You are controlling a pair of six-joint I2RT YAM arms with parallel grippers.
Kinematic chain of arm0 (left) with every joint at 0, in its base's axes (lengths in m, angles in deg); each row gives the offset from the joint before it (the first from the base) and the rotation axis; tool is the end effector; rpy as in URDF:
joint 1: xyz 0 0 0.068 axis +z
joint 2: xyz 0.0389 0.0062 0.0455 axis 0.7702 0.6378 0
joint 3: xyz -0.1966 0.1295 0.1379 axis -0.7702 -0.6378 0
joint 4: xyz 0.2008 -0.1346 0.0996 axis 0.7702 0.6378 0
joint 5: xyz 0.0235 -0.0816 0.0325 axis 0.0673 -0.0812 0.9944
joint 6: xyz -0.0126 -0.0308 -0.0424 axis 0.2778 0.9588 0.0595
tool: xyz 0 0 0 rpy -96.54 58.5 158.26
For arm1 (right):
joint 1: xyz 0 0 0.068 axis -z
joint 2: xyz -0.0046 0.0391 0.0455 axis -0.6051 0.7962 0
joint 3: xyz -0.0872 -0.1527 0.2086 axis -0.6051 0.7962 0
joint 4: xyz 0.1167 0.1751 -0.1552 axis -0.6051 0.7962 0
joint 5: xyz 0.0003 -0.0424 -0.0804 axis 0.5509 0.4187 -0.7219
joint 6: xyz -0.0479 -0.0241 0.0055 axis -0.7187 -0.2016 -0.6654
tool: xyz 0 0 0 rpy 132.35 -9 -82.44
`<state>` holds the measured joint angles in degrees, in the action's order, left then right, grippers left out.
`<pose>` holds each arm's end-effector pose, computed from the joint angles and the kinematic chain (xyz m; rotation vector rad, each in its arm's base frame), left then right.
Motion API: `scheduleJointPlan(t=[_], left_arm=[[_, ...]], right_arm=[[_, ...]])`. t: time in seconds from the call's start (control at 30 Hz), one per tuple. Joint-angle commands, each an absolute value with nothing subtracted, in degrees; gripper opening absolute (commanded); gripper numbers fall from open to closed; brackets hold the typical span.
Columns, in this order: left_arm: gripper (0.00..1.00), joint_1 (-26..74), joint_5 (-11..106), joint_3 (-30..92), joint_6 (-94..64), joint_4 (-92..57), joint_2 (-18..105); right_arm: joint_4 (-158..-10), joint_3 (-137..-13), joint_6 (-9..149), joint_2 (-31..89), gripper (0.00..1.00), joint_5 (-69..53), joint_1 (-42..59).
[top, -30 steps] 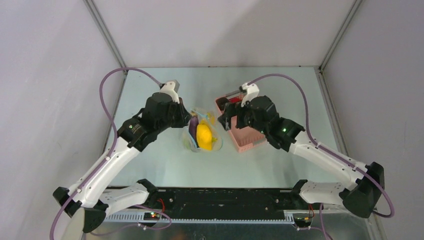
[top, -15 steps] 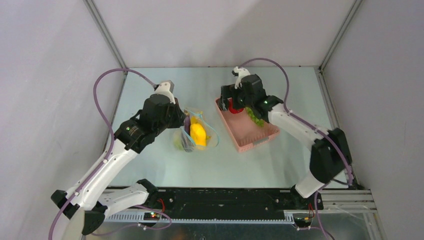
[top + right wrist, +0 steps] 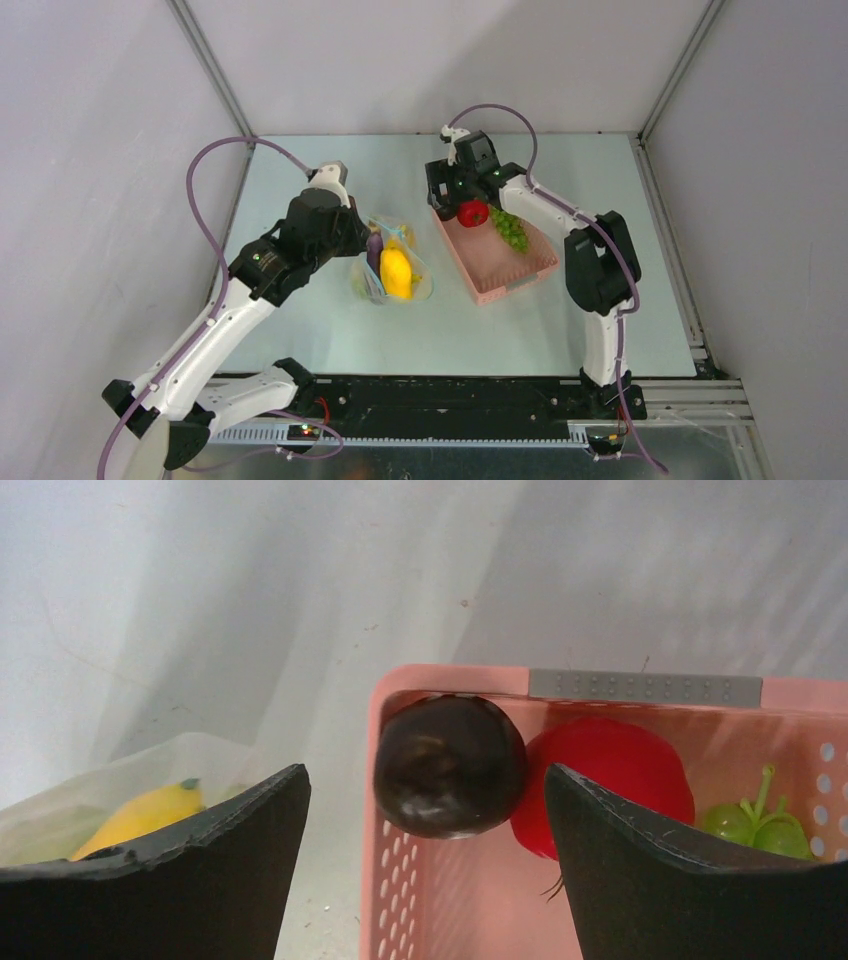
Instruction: Place the food in the zip-top bag and seal the zipper
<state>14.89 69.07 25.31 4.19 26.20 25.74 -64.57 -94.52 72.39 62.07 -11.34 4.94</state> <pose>0.1684 -0.1100 0.3747 -0.0452 2.1536 -0.4276 0.3911 0.2505 0.2607 -0.5021 2.2411 0.4724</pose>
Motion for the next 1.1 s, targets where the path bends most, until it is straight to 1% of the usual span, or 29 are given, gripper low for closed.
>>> scheduleJointPlan(t=[0.0, 0.67, 0.77, 0.9, 1.07], left_arm=[[0.03, 15.15, 69.70, 26.56, 4.48, 23.84, 25.20], [0.02, 15.24, 68.95, 26.42, 4.30, 23.47, 24.95], [0.02, 15.22, 69.09, 26.37, 4.24, 23.48, 25.01], [0.02, 15.22, 69.11, 26.40, 4.24, 23.49, 25.24], [0.02, 15.29, 68.93, 26.42, 4.21, 23.51, 25.74]], right_arm=[[-62.69, -97.57, 74.21, 63.50, 0.90, -12.49, 5.65], [-63.63, -98.97, 78.24, 68.29, 0.83, -12.06, 6.79], [-62.46, -99.11, 78.44, 68.95, 0.81, -13.62, 6.75], [-60.81, -98.69, 77.39, 69.29, 0.76, -15.56, 6.76], [-58.74, -98.99, 74.95, 69.68, 0.75, -18.47, 6.03]])
